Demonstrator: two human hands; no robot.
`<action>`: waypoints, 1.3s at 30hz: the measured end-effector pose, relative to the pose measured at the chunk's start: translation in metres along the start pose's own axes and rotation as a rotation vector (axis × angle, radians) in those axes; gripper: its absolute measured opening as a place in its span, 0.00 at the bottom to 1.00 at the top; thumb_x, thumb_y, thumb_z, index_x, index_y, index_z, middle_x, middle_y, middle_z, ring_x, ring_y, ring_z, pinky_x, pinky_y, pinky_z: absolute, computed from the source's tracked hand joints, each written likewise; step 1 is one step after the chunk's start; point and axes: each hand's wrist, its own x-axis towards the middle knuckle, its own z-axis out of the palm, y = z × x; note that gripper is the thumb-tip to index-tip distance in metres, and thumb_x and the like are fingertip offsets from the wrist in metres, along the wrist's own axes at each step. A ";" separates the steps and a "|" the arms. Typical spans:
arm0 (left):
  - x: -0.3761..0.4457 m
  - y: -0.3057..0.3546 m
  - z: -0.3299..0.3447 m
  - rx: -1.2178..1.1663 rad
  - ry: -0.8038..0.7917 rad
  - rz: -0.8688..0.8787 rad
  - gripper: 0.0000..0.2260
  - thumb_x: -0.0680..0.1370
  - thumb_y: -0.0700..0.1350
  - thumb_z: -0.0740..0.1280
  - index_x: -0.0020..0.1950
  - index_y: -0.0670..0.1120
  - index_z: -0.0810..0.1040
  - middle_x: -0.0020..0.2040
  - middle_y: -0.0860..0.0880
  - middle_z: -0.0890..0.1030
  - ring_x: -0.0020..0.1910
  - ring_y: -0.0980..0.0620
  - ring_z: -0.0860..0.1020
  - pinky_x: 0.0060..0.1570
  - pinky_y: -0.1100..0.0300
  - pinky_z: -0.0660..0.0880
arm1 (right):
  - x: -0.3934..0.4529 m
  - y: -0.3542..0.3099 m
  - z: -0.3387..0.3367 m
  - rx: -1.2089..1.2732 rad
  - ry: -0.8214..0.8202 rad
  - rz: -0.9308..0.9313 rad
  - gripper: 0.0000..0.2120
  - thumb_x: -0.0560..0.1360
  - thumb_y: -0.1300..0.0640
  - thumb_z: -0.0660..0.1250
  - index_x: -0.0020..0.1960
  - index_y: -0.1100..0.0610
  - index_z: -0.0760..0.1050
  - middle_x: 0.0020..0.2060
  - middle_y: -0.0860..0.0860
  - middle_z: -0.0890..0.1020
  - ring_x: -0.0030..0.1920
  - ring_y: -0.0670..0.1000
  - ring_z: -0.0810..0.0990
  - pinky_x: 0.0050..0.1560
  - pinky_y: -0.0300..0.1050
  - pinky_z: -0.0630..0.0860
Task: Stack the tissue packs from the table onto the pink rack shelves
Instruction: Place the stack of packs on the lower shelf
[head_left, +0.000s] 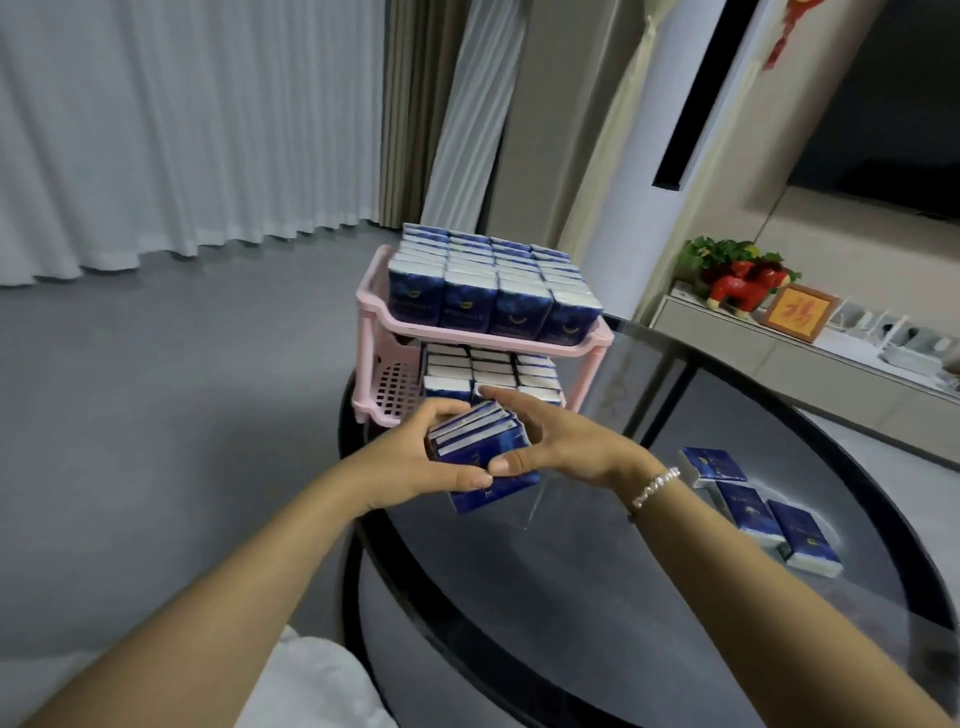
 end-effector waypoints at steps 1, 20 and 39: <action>-0.004 -0.002 -0.005 -0.002 0.042 -0.017 0.41 0.60 0.54 0.80 0.68 0.54 0.62 0.60 0.58 0.73 0.58 0.61 0.75 0.56 0.63 0.75 | 0.008 -0.004 0.002 -0.035 0.012 -0.010 0.48 0.63 0.52 0.76 0.75 0.51 0.54 0.68 0.48 0.70 0.65 0.47 0.73 0.64 0.46 0.73; 0.010 -0.061 -0.052 0.150 0.372 -0.078 0.51 0.67 0.51 0.77 0.78 0.47 0.47 0.77 0.48 0.51 0.75 0.49 0.55 0.71 0.57 0.57 | 0.087 -0.037 0.034 -0.470 0.255 -0.163 0.47 0.61 0.57 0.80 0.73 0.53 0.58 0.70 0.47 0.66 0.66 0.40 0.65 0.57 0.28 0.65; 0.029 -0.065 -0.074 0.115 0.275 -0.092 0.53 0.62 0.51 0.80 0.77 0.50 0.49 0.74 0.51 0.59 0.70 0.51 0.64 0.69 0.55 0.65 | 0.116 -0.029 0.044 -0.608 0.350 -0.299 0.47 0.60 0.55 0.80 0.73 0.56 0.59 0.65 0.48 0.66 0.66 0.43 0.64 0.64 0.32 0.61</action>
